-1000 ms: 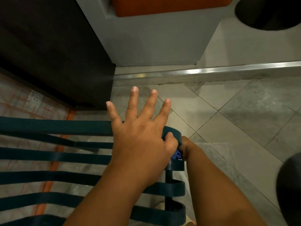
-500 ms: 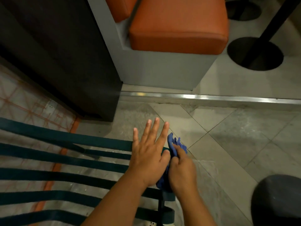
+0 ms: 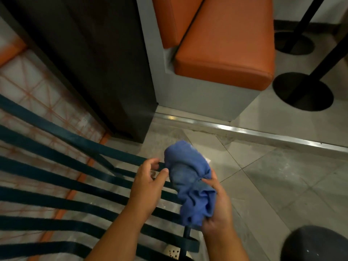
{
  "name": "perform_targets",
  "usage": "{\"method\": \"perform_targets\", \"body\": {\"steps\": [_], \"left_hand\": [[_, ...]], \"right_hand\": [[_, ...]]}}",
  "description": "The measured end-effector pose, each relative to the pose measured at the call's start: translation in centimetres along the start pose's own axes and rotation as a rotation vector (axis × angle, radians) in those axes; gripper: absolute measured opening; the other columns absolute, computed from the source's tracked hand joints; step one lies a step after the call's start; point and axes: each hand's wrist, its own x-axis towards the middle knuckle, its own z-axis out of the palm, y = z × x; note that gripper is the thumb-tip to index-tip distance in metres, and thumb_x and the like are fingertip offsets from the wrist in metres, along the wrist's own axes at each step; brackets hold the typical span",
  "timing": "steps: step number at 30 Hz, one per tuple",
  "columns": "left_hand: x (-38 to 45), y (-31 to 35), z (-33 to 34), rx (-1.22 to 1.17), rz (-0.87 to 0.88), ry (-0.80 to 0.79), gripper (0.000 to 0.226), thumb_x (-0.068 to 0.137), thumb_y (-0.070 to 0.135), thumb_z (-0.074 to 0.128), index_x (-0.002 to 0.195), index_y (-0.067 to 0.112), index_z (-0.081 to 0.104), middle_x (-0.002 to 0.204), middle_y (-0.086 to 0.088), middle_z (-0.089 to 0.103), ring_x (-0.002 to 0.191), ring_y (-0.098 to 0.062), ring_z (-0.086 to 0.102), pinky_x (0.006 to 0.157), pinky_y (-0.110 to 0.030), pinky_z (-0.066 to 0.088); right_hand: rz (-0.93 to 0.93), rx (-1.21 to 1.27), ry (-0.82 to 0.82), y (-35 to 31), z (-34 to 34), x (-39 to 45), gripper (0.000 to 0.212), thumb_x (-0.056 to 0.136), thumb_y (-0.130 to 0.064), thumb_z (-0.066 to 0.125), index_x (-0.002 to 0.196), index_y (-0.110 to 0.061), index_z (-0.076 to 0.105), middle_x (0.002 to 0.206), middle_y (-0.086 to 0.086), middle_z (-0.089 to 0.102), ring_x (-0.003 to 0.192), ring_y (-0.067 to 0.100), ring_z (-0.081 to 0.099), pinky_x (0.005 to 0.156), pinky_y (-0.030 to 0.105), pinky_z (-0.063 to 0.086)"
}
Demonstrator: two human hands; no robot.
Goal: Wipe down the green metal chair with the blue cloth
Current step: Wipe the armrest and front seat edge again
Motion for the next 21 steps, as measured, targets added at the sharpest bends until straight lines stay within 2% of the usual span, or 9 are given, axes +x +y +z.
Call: {"method": "perform_targets", "body": {"steps": [1,2,4,6,10,13,15,17,21], "left_hand": [[0.0,0.2,-0.2,-0.083,-0.135,-0.074,0.026,0.092,0.034,0.057,0.117,0.033,0.051,0.118,0.005,0.056,0.104,-0.011,0.054,0.08,-0.028,0.045],[0.2,0.3,-0.4,-0.185,-0.256,-0.154,0.029,0.091,0.039,0.057,0.117,0.029,0.055,0.115,0.001,0.06,0.103,-0.016,0.058,0.084,-0.034,0.047],[0.3,0.0,-0.6,-0.41,-0.378,-0.291,0.037,0.086,0.044,0.062,0.115,0.022,0.062,0.111,-0.009,0.068,0.1,-0.024,0.064,0.087,-0.041,0.049],[0.5,0.0,-0.7,-0.537,-0.375,-0.308,0.038,0.078,0.04,0.066,0.108,0.016,0.064,0.108,-0.013,0.07,0.096,-0.026,0.067,0.085,-0.041,0.05],[0.9,0.0,-1.1,-0.765,-0.405,-0.328,0.043,0.082,0.029,0.064,0.122,0.012,0.06,0.117,-0.014,0.068,0.104,-0.027,0.067,0.075,-0.037,0.053],[1.4,0.4,-1.7,-0.791,-0.401,-0.227,0.038,0.084,0.018,0.063,0.122,0.013,0.059,0.11,-0.014,0.07,0.096,-0.027,0.07,0.071,-0.037,0.054],[1.8,0.8,-2.1,-0.755,-0.392,-0.135,0.029,0.086,0.011,0.061,0.115,0.014,0.059,0.107,-0.016,0.07,0.092,-0.028,0.07,0.065,-0.036,0.054],[2.1,1.1,-2.4,-0.717,-0.388,-0.088,0.025,0.086,0.008,0.061,0.109,0.017,0.057,0.112,-0.018,0.065,0.096,-0.03,0.066,0.065,-0.038,0.054],[2.7,1.6,-2.7,-0.714,-0.35,0.001,0.027,0.087,0.007,0.062,0.109,0.02,0.054,0.115,-0.015,0.062,0.102,-0.031,0.063,0.084,-0.045,0.055]], "right_hand": [[0.019,0.08,-0.051,-0.2,0.1,0.0,0.019,0.094,-0.019,0.048,0.099,-0.005,0.06,0.074,0.014,0.07,0.064,0.021,0.07,0.055,0.031,0.058],[0.028,0.134,-0.105,-0.2,0.3,0.0,0.027,0.083,-0.021,0.064,0.103,-0.003,0.059,0.082,0.018,0.07,0.07,0.024,0.07,0.058,0.033,0.058],[0.06,0.121,-0.174,-0.2,0.3,0.4,0.074,0.053,-0.018,0.088,0.118,0.0,0.056,0.107,0.025,0.067,0.088,0.032,0.069,0.065,0.037,0.058],[0.096,0.019,-0.287,-0.3,0.1,0.9,0.085,0.051,-0.009,0.086,0.129,-0.005,0.052,0.121,0.028,0.06,0.099,0.038,0.066,0.07,0.039,0.057],[0.148,-0.207,-0.434,-1.1,-0.6,1.5,0.073,0.064,0.003,0.062,0.134,-0.014,0.049,0.131,0.029,0.052,0.109,0.044,0.057,0.076,0.045,0.056],[0.265,-0.309,-0.465,-2.2,-1.1,1.6,0.073,0.064,0.003,0.062,0.134,-0.014,0.048,0.131,0.029,0.051,0.107,0.044,0.055,0.08,0.046,0.054],[0.285,-0.5,-0.35,-2.9,-1.1,1.4,0.068,0.064,0.003,0.066,0.129,-0.009,0.05,0.117,0.026,0.06,0.099,0.039,0.06,0.077,0.042,0.054],[0.244,-0.695,-0.185,-3.3,-0.9,1.4,0.046,0.076,0.004,0.065,0.119,-0.007,0.056,0.1,0.021,0.067,0.089,0.033,0.065,0.073,0.041,0.055],[0.203,-0.992,-0.014,-3.4,-0.1,1.7,0.02,0.09,-0.008,0.059,0.109,-0.01,0.058,0.097,0.019,0.069,0.088,0.034,0.065,0.08,0.048,0.053]]}}
